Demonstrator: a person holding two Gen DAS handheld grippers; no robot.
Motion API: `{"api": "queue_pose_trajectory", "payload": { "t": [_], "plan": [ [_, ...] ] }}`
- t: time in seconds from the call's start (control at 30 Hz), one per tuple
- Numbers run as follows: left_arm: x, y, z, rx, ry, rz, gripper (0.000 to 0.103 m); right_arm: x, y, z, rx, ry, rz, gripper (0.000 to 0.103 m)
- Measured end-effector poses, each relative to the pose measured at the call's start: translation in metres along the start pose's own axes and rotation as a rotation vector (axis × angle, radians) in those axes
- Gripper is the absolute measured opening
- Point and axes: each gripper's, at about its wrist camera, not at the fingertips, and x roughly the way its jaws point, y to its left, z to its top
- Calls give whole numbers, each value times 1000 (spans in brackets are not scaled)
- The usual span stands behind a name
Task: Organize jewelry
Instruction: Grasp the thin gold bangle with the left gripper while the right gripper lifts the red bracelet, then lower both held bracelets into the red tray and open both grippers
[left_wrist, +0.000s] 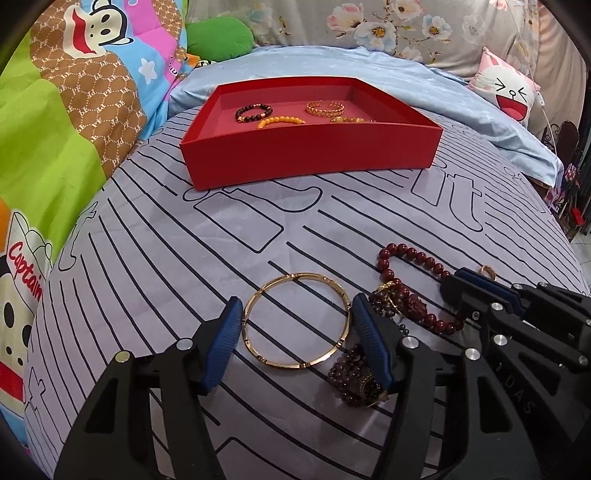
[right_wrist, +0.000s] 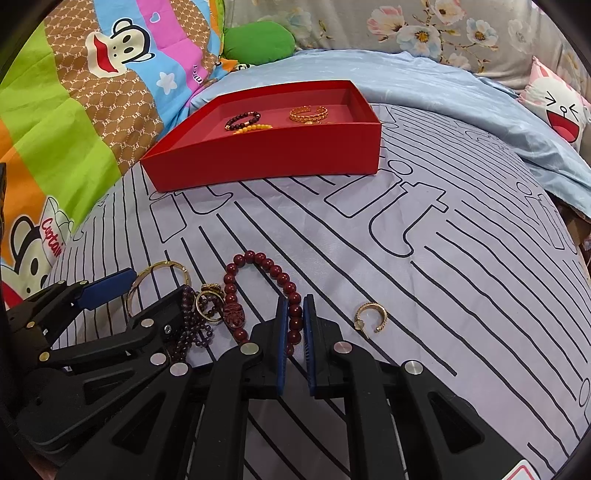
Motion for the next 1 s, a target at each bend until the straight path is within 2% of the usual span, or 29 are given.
{"api": "queue_pose_trajectory", "payload": {
  "t": [0.27, 0.57, 0.77, 1.0],
  "plan": [
    [-2, 8, 1, -31, 3, -16, 58, -4, 0, 4, -1, -9, 0, 7],
    [-17, 36, 15, -101, -20, -14, 58, -28, 0, 26, -9, -56, 23, 7],
    [-31, 53, 39, -124, -51, -31, 58, -44, -1, 54, -27, -102, 24, 7],
    [-40, 62, 89, -120, -105, -38, 58, -55, -4, 102, -47, -164, 27, 7]
  ]
}}
